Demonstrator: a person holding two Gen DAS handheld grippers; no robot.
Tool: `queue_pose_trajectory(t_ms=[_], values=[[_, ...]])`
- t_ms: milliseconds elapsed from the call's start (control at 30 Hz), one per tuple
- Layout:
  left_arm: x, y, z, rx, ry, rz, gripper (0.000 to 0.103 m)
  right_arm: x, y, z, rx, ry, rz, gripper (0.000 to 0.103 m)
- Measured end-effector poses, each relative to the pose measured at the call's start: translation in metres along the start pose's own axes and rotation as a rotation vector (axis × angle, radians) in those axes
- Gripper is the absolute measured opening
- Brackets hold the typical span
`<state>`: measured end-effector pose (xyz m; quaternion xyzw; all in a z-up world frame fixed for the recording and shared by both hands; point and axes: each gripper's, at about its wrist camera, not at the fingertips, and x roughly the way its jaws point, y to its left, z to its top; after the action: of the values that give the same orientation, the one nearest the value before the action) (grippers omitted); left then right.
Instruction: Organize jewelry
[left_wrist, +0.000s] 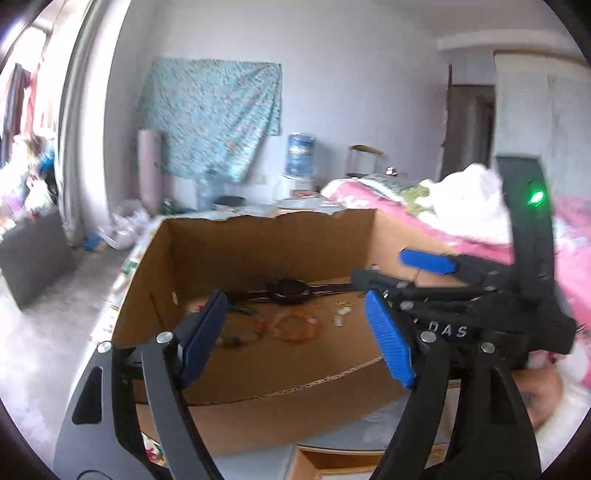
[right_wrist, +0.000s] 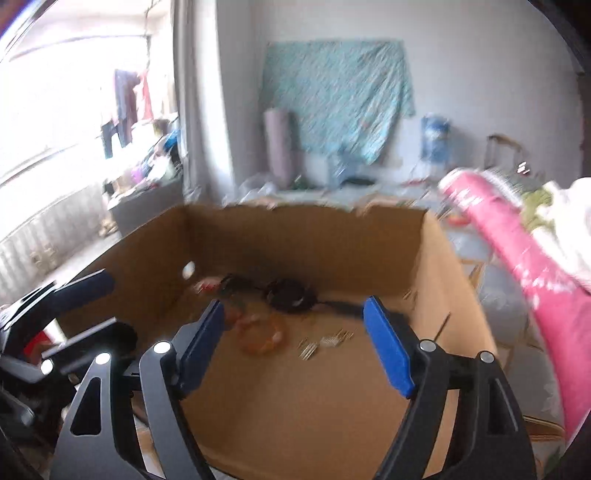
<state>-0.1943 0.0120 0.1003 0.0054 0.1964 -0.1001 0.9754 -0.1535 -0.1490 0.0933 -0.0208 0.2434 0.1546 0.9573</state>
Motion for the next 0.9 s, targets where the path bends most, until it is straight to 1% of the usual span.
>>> queue_pose_trajectory(t_ms=[33, 100, 233, 300, 367, 400, 433, 467, 567, 700, 833, 867, 900], values=[[0.000, -0.001, 0.000, 0.001, -0.021, 0.009, 0.077, -0.001, 0.001, -0.001, -0.003, -0.019, -0.004, 0.072], [0.004, -0.003, 0.001, 0.007, -0.025, 0.008, 0.080, 0.000, -0.002, -0.002, -0.013, -0.049, -0.005, 0.071], [0.025, -0.006, 0.008, -0.004, -0.018, 0.012, 0.081, 0.020, -0.022, 0.011, -0.029, -0.042, 0.031, 0.071], [0.042, -0.008, 0.013, -0.002, -0.030, 0.017, 0.082, 0.032, -0.033, 0.018, -0.038, -0.050, 0.042, 0.069], [0.050, -0.010, 0.013, 0.015, -0.068, 0.023, 0.085, 0.035, -0.039, 0.019, -0.048, -0.094, 0.039, 0.068], [0.051, -0.011, 0.012, 0.024, -0.088, 0.026, 0.086, 0.035, -0.040, 0.017, -0.054, -0.127, 0.034, 0.068], [0.052, -0.013, 0.011, 0.036, -0.114, 0.031, 0.087, 0.032, -0.041, 0.014, -0.062, -0.185, 0.021, 0.068], [0.052, -0.013, 0.009, 0.046, -0.135, 0.029, 0.087, 0.030, -0.041, 0.012, -0.067, -0.212, 0.013, 0.068], [0.053, -0.013, 0.009, 0.056, -0.133, -0.005, 0.088, 0.029, -0.042, 0.013, -0.068, -0.210, 0.016, 0.068], [0.054, -0.010, 0.009, 0.057, -0.136, -0.011, 0.089, 0.028, -0.039, 0.013, -0.069, -0.208, 0.015, 0.068], [0.053, -0.010, 0.007, 0.058, -0.138, -0.004, 0.090, 0.028, -0.040, 0.013, -0.069, -0.209, 0.016, 0.068], [0.052, -0.010, 0.007, 0.061, -0.140, 0.004, 0.092, 0.028, -0.040, 0.013, -0.069, -0.209, 0.017, 0.068], [0.052, -0.010, 0.006, 0.061, -0.143, 0.025, 0.097, 0.028, -0.039, 0.013, -0.071, -0.209, 0.020, 0.069]])
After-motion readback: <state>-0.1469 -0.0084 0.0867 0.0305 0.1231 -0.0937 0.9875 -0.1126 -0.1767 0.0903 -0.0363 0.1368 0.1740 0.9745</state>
